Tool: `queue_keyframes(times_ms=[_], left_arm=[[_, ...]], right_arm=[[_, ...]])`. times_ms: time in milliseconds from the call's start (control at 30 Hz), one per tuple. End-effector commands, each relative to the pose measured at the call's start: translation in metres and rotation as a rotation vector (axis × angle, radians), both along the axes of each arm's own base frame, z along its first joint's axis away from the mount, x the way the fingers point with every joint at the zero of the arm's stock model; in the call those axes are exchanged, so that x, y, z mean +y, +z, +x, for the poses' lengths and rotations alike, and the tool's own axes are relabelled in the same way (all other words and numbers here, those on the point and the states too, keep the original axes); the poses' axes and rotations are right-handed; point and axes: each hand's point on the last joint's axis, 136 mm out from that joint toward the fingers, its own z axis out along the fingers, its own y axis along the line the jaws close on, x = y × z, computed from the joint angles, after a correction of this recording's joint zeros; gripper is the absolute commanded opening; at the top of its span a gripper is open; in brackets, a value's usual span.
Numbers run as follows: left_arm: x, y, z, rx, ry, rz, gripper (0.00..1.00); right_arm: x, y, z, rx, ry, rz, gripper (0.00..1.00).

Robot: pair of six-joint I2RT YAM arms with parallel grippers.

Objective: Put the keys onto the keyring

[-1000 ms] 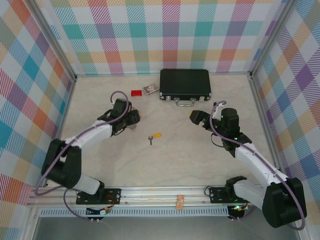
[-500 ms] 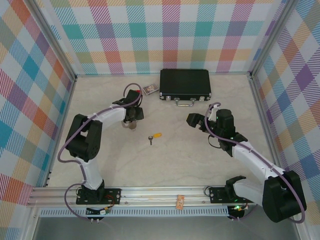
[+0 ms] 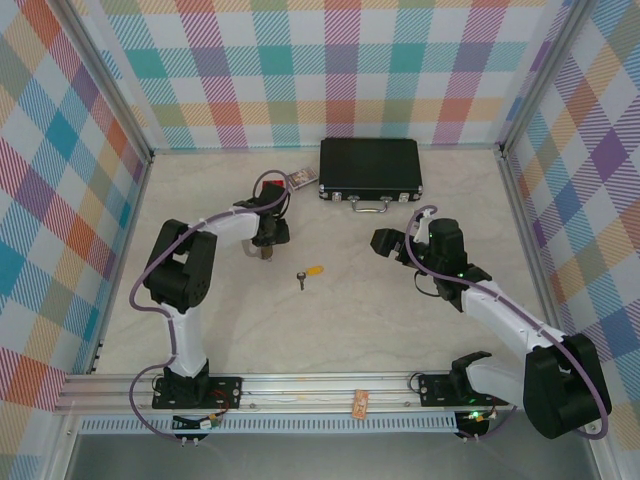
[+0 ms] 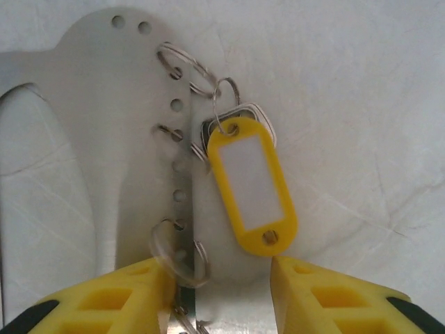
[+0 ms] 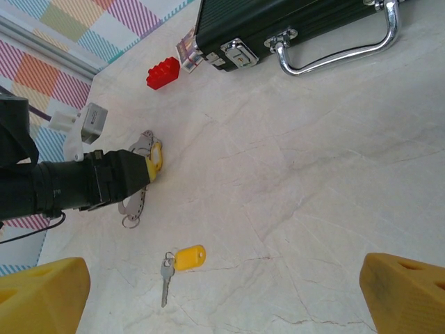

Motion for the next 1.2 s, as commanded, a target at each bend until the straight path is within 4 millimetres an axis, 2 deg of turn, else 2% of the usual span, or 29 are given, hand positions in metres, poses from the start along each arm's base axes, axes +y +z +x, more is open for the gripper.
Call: queue_keyframes(times_ms=[0,233,333,400,500,633,733,867,1167], left_arm=[[-0.005,-0.008,-0.028,0.070,-0.013,-0.035,0.42],[-0.002,-0.010,-0.069,0.089,-0.016,-0.038,0.42],[0.003,-0.006,-0.086,0.085,-0.017,-0.042,0.43],[0.006,0.001,-0.090,0.077,-0.018,-0.037,0.44],[0.006,0.020,-0.085,0.044,-0.035,-0.027,0.46],[0.008,0.046,-0.067,0.002,-0.093,0.047,0.47],[0.008,0.055,-0.054,-0.007,-0.152,0.102,0.44],[0.012,0.056,-0.047,0.006,-0.203,0.180,0.35],[0.008,0.041,-0.046,0.029,-0.266,0.196,0.28]], right_arm=[[0.004,0.008,0.002,-0.032,0.012,-0.004,0.99],[0.001,0.008,0.002,-0.037,-0.003,-0.021,0.99],[0.002,0.008,0.001,-0.041,-0.001,-0.020,0.99],[0.003,0.007,0.001,-0.039,0.003,-0.020,0.99],[0.007,0.008,0.001,-0.037,0.019,-0.015,0.99],[0.007,0.008,0.000,-0.038,0.020,-0.025,0.99],[0.007,0.010,-0.001,-0.047,0.022,-0.029,0.99],[0.007,0.011,-0.001,-0.048,0.026,-0.029,0.99],[0.011,0.009,-0.002,-0.036,0.035,-0.029,0.99]])
